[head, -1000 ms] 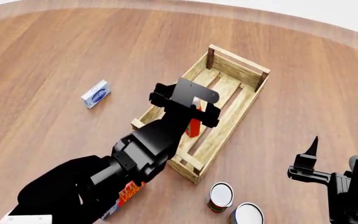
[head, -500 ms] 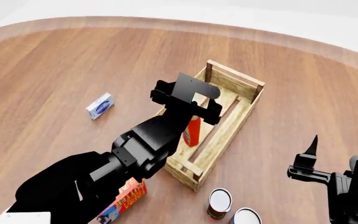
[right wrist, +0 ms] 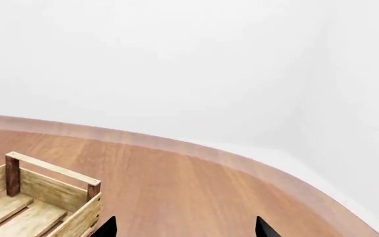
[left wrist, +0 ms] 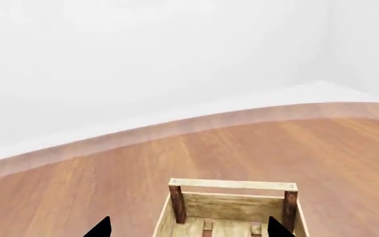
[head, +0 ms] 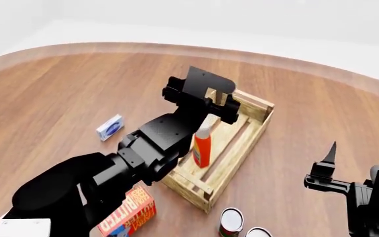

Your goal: Pick up the ketchup, and put it in the wooden tray.

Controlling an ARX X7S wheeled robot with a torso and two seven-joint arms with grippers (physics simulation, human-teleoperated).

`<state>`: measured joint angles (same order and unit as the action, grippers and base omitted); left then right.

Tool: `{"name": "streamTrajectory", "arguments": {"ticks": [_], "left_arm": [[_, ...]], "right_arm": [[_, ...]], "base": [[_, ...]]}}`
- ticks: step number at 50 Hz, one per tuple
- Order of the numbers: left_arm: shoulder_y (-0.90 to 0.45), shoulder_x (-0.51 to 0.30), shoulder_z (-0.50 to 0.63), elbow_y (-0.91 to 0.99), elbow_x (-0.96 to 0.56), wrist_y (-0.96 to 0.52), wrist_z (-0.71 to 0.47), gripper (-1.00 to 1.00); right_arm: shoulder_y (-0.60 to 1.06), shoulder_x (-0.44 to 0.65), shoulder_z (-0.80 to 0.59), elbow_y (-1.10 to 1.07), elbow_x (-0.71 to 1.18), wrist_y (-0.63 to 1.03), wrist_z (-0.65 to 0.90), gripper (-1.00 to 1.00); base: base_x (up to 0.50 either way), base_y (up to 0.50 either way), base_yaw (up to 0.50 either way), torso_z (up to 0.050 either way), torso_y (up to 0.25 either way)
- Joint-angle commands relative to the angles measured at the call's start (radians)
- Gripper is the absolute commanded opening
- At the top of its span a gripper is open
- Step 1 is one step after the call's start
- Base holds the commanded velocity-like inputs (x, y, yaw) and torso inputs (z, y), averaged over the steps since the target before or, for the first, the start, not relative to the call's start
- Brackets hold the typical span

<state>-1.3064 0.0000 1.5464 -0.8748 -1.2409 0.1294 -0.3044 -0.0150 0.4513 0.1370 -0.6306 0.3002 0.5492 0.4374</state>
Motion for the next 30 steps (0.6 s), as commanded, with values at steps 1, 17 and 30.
{"name": "streamTrajectory", "arguments": {"ticks": [1,17,30], "left_arm": [[-0.020,-0.001,-0.012,-0.011,-0.027,0.056,0.041,1.00],[0.036,-0.448,-0.055,0.651,0.008,0.200,-0.212,1.00],[0.209,-0.712,-0.074,0.845,0.077,0.350,-0.391,1.00]], "right_arm": [[-0.002,-0.001,0.000,0.004,0.001,-0.017,-0.002,1.00],[0.051,0.018,-0.052,-0.066,0.004,0.085,0.022,1.00],[0.047,0.012,-0.127,-0.102,-0.038,0.044,0.023,1.00]], "base": [[0.00,0.00,0.00,-0.006,0.129],[0.00,0.00,0.00,-0.006,0.099],[0.00,0.00,0.00,0.000,0.003]]}}
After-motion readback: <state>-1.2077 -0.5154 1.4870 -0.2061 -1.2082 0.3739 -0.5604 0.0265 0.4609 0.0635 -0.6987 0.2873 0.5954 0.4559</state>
